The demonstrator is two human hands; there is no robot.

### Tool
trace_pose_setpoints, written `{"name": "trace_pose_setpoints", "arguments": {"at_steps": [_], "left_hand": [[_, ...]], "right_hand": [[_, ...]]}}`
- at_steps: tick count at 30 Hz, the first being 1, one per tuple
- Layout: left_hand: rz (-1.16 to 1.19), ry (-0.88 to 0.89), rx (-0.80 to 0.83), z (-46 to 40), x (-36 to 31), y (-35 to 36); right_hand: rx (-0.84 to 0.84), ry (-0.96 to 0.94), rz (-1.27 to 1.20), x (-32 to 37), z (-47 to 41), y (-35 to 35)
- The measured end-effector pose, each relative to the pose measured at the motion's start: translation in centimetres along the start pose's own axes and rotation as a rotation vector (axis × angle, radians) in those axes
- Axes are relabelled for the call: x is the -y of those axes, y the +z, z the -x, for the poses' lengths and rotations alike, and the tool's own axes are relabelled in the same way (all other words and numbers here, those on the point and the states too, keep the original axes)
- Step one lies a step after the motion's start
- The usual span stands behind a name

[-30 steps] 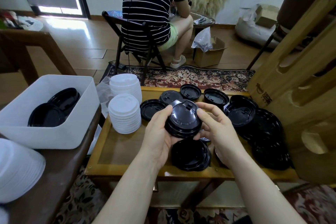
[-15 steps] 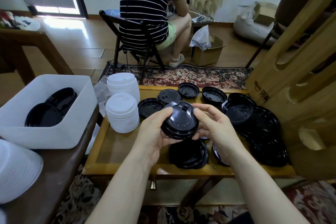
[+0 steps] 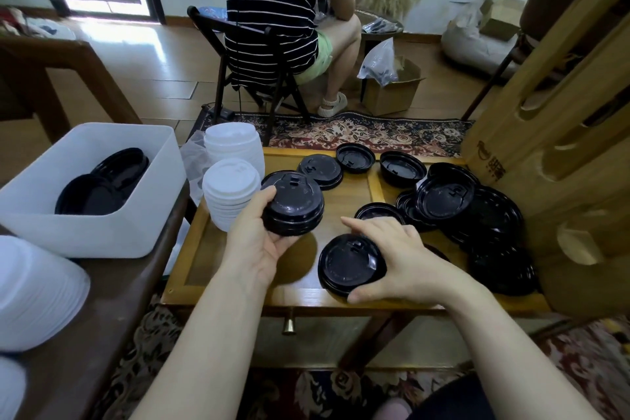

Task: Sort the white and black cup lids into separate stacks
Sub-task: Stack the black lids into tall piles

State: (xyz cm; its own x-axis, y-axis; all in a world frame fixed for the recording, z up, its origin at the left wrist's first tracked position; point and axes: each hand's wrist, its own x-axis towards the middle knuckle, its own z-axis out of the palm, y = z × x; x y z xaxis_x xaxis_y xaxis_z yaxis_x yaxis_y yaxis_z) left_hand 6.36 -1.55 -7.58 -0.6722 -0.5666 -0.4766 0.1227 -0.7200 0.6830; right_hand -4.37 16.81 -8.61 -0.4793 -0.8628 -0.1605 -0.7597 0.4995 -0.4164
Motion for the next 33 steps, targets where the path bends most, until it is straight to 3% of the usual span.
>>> {"name": "trace_pose_setpoints", "arguments": {"at_steps": [4,11,14,22,26,30,33], "left_hand": [[-0.015,-0.032,-0.004,0.2,0.3,-0.3],[-0.030,-0.072,0.038,0.6,0.7,-0.3],[-0.034,-0.081,0.051,0.4,0.8,-0.1],[-0.091,-0.109,0.147,0.4,1.5,0.4],[-0.157,-0.090,0.279,0.8,2.6,1.5],[-0.154,-0.066,0.273,0.8,2.9,1.7],[-0.191,-0.095,0.274,0.7,2.4,1.4]], "right_hand": [[-0.056,0.001,0.086,-0.1,-0.4,0.3],[-0.414,0.072,-0.263,-0.4,-0.6,-0.3],[-0.454,0.094,-0.271,-0.3,-0.5,-0.5],[-0.596,0.057,-0.584,0.8,-0.8,-0.7],[-0.576,0.107,-0.441,2.1,-1.4,0.0],[-0.535,0.151,-0.244,3.1,-1.4,-0.4],[-0.402,0.143,-0.380,2.1,-0.9,-1.0]]}}
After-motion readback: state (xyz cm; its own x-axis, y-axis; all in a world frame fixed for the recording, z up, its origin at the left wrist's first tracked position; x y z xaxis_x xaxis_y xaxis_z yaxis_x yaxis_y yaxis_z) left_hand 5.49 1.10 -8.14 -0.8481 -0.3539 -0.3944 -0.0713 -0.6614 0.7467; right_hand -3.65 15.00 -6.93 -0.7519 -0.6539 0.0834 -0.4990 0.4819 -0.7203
